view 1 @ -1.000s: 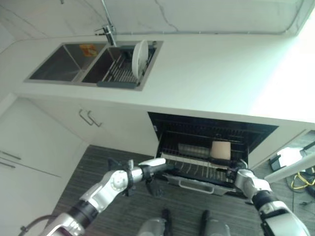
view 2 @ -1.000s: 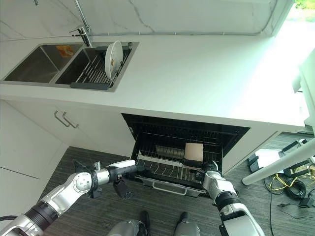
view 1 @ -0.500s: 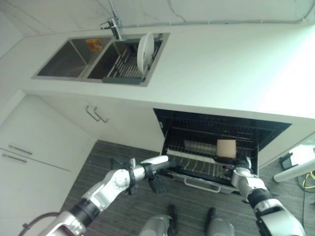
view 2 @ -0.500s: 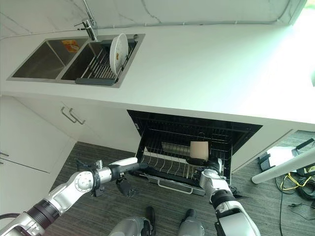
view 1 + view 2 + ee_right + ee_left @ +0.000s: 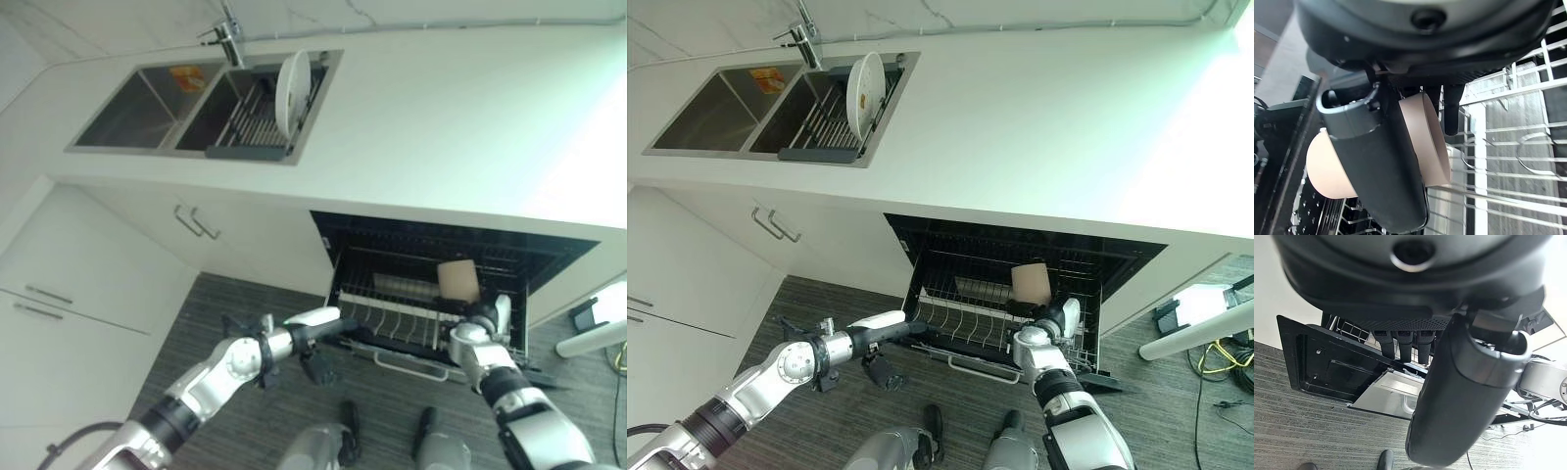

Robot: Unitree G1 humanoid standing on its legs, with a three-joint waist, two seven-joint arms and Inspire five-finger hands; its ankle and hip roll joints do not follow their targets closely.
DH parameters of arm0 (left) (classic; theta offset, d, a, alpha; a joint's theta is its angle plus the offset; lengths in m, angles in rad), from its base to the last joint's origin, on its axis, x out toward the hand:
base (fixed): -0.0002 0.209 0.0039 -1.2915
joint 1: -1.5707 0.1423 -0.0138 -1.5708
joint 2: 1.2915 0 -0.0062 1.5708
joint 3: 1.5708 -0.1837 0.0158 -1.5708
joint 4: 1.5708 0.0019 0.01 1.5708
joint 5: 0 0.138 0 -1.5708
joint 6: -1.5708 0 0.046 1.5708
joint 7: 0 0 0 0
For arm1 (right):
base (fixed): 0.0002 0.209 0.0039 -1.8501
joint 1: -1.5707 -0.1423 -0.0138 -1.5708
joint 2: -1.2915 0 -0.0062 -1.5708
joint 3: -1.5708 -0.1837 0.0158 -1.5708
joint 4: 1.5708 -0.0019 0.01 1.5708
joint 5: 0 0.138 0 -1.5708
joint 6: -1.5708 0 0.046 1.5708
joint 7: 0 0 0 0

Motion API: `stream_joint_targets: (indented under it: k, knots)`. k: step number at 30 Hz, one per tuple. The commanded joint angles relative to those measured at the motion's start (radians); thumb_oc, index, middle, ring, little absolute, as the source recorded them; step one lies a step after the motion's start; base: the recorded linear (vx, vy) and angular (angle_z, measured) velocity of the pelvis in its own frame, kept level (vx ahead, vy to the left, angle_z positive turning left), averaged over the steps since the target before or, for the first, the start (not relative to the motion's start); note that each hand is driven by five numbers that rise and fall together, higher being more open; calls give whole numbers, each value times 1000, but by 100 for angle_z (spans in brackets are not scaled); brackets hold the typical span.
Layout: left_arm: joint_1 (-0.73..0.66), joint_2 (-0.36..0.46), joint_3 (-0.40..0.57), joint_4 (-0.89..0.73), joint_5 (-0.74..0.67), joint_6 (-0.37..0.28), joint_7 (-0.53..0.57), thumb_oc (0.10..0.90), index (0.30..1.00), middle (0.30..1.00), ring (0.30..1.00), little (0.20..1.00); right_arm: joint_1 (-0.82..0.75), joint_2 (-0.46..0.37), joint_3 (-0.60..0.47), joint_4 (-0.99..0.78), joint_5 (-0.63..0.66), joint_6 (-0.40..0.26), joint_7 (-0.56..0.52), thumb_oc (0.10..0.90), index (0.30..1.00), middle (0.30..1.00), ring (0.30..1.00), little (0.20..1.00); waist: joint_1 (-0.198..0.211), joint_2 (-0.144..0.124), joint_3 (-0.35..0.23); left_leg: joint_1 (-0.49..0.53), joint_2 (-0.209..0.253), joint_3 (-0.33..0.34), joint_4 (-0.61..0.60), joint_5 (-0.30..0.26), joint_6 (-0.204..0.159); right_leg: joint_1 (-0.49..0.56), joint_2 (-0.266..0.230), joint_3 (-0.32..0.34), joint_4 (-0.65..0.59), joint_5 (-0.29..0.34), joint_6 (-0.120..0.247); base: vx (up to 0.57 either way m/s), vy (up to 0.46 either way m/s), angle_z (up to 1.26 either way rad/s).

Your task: Place the dishes in the dishwasher.

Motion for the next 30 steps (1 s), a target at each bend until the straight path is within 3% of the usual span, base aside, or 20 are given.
stream_joint_targets:
  k: [1,4,10,18,27,30]
  knots:
    - [-13,4,18,-70,-43,-37,26,800,900,900,900,900,-51,-113,-44,-10,-110,-67,-202,800,900,900,900,900,-3,-20,-25,-41,47,-14,77,-98,-48,60,-42,38,-26,-53,85,0,0,0]
    - [-5,5,13,-76,-44,-40,29,800,900,900,900,900,-50,-125,-65,0,-170,-6,-377,800,900,900,900,900,-1,-13,-27,-43,42,-17,77,-100,-45,59,-41,38,-26,-54,87,0,0,0]
    - [9,11,9,-94,-45,-52,25,800,900,900,900,900,-60,-133,-46,22,-197,29,-401,800,900,900,900,900,11,-4,-28,-47,35,-22,77,-100,-41,59,-42,35,-26,-56,85,-1,3,-2]
    - [10,21,12,-96,-45,-61,22,800,900,900,900,900,-61,-112,-23,34,-161,46,-365,800,900,900,900,900,17,-6,-27,-49,33,-25,77,-101,-38,60,-41,29,-26,-55,83,0,0,0]
    - [9,18,12,-86,-38,-54,26,800,900,900,900,900,-46,-91,-11,31,-107,3,-323,800,900,900,900,900,14,-14,-23,-49,40,-21,77,-99,-39,58,-39,27,-26,-53,83,0,0,0]
    - [7,19,11,-84,-36,-52,27,800,900,900,900,900,-47,-95,1,2,-182,-25,-282,800,900,900,900,900,12,-18,-21,-48,41,-21,77,-100,-39,58,-38,28,-26,-53,82,0,0,0]
